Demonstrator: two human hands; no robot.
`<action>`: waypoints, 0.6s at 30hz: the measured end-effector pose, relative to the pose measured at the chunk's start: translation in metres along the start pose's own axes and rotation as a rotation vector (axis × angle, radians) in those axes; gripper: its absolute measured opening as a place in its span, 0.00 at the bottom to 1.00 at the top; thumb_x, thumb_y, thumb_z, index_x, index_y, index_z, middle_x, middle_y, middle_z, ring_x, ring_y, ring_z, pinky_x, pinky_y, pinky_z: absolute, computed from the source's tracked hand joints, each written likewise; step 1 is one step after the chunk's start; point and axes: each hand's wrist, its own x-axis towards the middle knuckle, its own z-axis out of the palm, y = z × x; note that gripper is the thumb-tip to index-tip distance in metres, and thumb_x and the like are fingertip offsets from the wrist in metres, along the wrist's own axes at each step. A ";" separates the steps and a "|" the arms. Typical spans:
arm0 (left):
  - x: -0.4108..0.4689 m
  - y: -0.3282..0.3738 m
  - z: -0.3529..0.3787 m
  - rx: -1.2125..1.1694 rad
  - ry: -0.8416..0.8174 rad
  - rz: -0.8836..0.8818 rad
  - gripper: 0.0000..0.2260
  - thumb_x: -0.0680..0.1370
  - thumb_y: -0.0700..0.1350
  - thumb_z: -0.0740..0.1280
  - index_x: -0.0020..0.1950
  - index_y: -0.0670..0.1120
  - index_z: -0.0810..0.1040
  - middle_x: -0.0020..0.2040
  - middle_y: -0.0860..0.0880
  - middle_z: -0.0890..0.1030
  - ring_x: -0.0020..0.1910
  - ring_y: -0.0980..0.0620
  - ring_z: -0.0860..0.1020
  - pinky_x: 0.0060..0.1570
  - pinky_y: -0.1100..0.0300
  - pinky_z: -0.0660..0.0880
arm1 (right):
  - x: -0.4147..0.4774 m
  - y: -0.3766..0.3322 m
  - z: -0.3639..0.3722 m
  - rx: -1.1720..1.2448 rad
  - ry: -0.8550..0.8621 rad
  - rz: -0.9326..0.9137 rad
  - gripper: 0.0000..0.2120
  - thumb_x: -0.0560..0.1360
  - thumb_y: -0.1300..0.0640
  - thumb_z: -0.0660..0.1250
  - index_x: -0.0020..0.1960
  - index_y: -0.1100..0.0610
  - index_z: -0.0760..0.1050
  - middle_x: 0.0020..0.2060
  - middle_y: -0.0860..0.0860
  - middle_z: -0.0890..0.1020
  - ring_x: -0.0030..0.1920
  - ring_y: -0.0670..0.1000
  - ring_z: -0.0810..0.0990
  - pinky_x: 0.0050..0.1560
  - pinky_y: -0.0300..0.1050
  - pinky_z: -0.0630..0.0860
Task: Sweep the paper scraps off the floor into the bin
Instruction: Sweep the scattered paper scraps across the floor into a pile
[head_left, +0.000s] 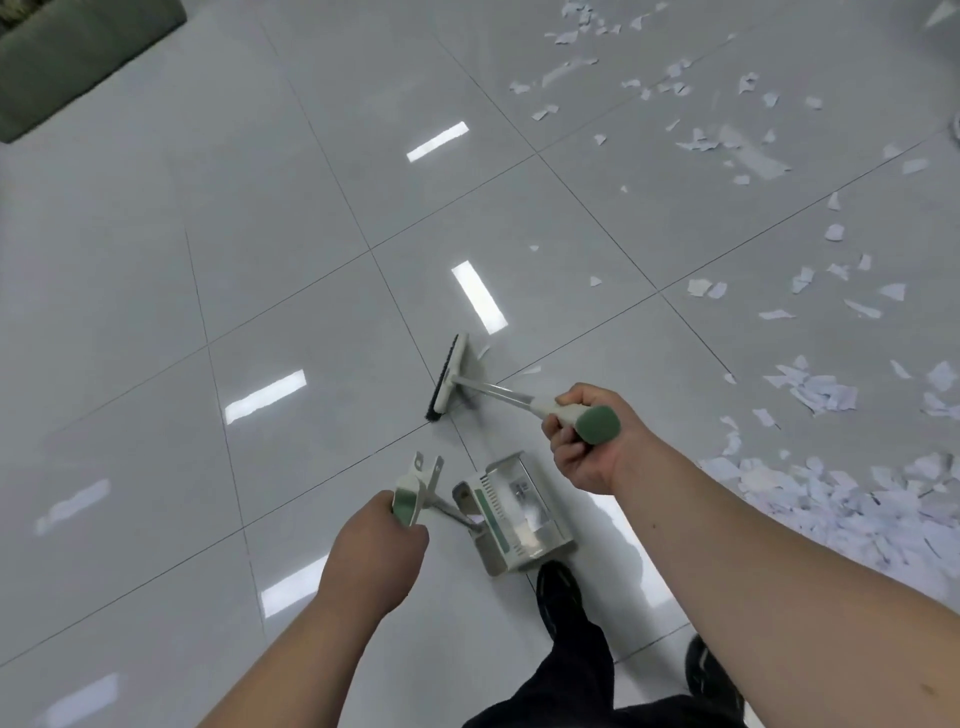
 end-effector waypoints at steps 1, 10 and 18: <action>0.005 0.000 -0.002 0.016 -0.005 0.012 0.05 0.72 0.42 0.61 0.46 0.47 0.74 0.34 0.48 0.75 0.31 0.45 0.73 0.33 0.55 0.71 | 0.004 0.000 -0.002 0.009 0.015 -0.004 0.09 0.70 0.60 0.66 0.49 0.61 0.73 0.30 0.54 0.78 0.19 0.46 0.71 0.17 0.33 0.62; 0.017 0.025 -0.016 0.271 -0.001 0.163 0.03 0.76 0.41 0.62 0.47 0.47 0.74 0.39 0.47 0.80 0.36 0.48 0.76 0.35 0.56 0.71 | -0.042 0.006 -0.074 0.019 0.139 -0.031 0.08 0.71 0.59 0.66 0.49 0.61 0.74 0.31 0.54 0.77 0.19 0.47 0.69 0.17 0.32 0.63; -0.027 0.061 0.008 0.327 0.015 0.243 0.03 0.76 0.40 0.61 0.44 0.47 0.72 0.39 0.48 0.79 0.37 0.48 0.77 0.34 0.57 0.69 | -0.127 0.011 -0.169 0.168 0.230 -0.069 0.09 0.68 0.60 0.68 0.47 0.61 0.76 0.29 0.55 0.77 0.18 0.47 0.69 0.18 0.31 0.63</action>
